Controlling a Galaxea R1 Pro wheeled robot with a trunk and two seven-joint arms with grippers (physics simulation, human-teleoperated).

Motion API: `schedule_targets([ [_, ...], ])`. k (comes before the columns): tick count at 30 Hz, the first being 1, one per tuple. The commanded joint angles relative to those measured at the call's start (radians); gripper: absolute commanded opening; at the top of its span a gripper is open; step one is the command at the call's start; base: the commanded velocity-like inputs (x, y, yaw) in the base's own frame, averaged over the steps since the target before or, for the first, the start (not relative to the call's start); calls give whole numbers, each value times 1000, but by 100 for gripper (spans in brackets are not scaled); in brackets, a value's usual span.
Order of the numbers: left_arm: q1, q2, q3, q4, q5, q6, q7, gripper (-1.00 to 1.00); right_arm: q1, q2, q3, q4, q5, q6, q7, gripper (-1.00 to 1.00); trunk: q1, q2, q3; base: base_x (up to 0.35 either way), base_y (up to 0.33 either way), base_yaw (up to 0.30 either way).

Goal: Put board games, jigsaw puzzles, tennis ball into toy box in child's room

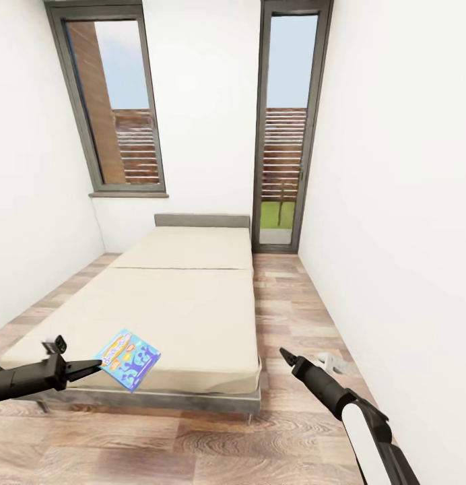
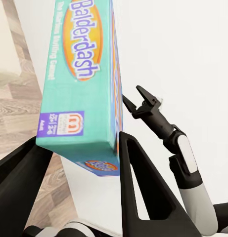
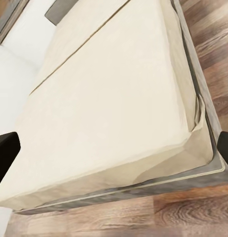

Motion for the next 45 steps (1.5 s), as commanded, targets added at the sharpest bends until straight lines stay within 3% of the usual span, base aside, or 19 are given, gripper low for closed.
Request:
schedule_targets([
  [1, 0, 3, -1, 0, 0, 10, -4, -100, -1, 1, -3, -1, -1, 4, 4, 100, -4, 7, 2, -11, 2, 6],
  [11, 0, 5, -1, 0, 0, 10, -4, -100, 0, 2, -2, -1, 0, 0, 5, 100, -42, 77, 35, -2, 0, 9],
  [26, 0, 5, -1, 0, 0, 10, -4, -100, 0, 3, -1, 1, 7, 0, 5, 100, -100, 182, 89, 0, 0, 245],
  [38, 0, 5, -1, 0, -1, 10, -4, -100, 0, 3, 1, -1, 3, -2, 5, 100, -146, 266, 127, 0, 0, 34],
  [45, 0, 5, -1, 0, -1, 10, -4, -100, 0, 3, 2, -2, 9, -2, 5, 100, -173, 315, 149, 0, 0, 237],
])
